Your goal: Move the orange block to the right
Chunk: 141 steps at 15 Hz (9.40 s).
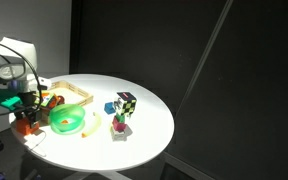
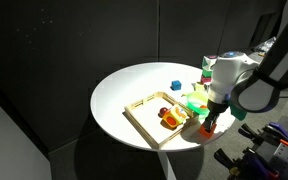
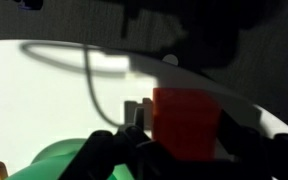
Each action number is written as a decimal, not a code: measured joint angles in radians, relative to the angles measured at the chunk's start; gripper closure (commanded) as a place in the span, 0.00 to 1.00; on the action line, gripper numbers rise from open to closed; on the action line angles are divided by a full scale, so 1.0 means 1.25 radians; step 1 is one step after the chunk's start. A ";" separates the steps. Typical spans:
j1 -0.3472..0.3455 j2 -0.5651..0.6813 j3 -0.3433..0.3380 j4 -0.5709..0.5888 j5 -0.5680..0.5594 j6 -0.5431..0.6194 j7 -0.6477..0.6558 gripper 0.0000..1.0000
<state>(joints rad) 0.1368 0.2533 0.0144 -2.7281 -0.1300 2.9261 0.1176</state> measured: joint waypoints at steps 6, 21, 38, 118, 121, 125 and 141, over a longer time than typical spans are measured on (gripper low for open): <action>0.007 0.002 -0.007 0.004 0.000 0.000 0.000 0.74; 0.013 -0.142 0.004 0.003 0.000 -0.195 0.009 0.75; -0.115 -0.345 0.001 0.003 0.003 -0.332 0.131 0.75; -0.228 0.094 -0.245 0.268 0.022 -0.170 0.185 0.00; -0.219 0.087 -0.244 0.266 0.022 -0.170 0.171 0.00; -0.202 0.060 -0.237 0.251 0.021 -0.170 0.124 0.00; -0.200 -0.177 -0.167 0.124 0.016 -0.288 -0.102 0.00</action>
<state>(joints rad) -0.1126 0.0321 -0.1946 -2.5725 -0.1100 2.5657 -0.0097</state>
